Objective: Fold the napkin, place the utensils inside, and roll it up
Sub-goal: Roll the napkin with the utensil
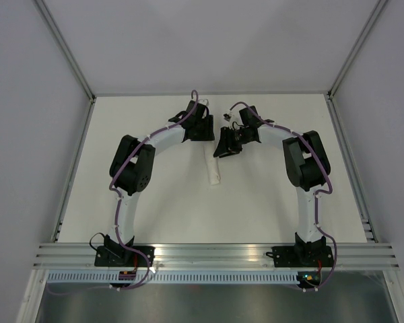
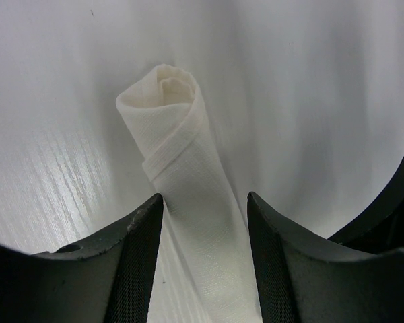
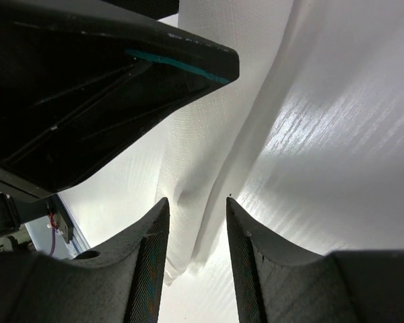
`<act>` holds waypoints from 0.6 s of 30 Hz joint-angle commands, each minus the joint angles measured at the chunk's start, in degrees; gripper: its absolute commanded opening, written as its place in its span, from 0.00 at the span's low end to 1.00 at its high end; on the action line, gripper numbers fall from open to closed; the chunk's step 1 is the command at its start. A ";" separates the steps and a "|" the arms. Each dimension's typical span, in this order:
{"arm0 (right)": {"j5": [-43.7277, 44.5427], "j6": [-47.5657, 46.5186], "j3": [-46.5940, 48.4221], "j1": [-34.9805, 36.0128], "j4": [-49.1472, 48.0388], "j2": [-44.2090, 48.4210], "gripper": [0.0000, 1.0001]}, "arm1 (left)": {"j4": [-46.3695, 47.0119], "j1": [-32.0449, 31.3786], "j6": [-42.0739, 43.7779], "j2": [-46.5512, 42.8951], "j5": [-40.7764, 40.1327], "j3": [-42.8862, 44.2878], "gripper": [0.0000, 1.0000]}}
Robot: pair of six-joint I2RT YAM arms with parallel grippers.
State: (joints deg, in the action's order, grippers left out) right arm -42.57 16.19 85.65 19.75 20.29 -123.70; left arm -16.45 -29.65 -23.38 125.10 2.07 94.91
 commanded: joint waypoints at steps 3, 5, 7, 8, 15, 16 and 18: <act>0.91 -0.28 2.24 -0.50 1.68 2.67 0.46 | -0.95 0.12 2.63 -2.49 -0.04 1.77 0.59; 0.91 -0.36 2.24 -0.50 1.77 2.76 0.46 | -0.87 0.12 2.63 -2.75 -0.22 1.59 0.59; 0.91 -0.37 2.16 -0.50 1.85 3.02 0.46 | -0.95 0.29 2.72 -3.10 -0.22 1.42 0.59; 0.91 -0.54 2.16 -0.59 1.77 3.11 0.46 | -0.95 0.29 2.72 -3.19 -0.22 1.33 0.59; 0.99 -1.42 2.24 -1.29 2.03 4.17 0.48 | -0.69 0.38 3.60 -4.77 2.59 2.29 0.60; 0.91 -1.51 2.42 -1.55 2.12 4.34 0.48 | -0.69 0.47 3.77 -5.12 2.59 2.21 0.60; 0.82 -2.20 3.03 -1.99 2.64 4.95 0.48 | -0.78 1.08 4.13 -6.97 2.68 1.77 0.61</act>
State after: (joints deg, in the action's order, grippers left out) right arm -42.19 14.46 85.67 18.72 21.76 -122.98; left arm -17.52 -29.30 -21.93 124.42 3.20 94.91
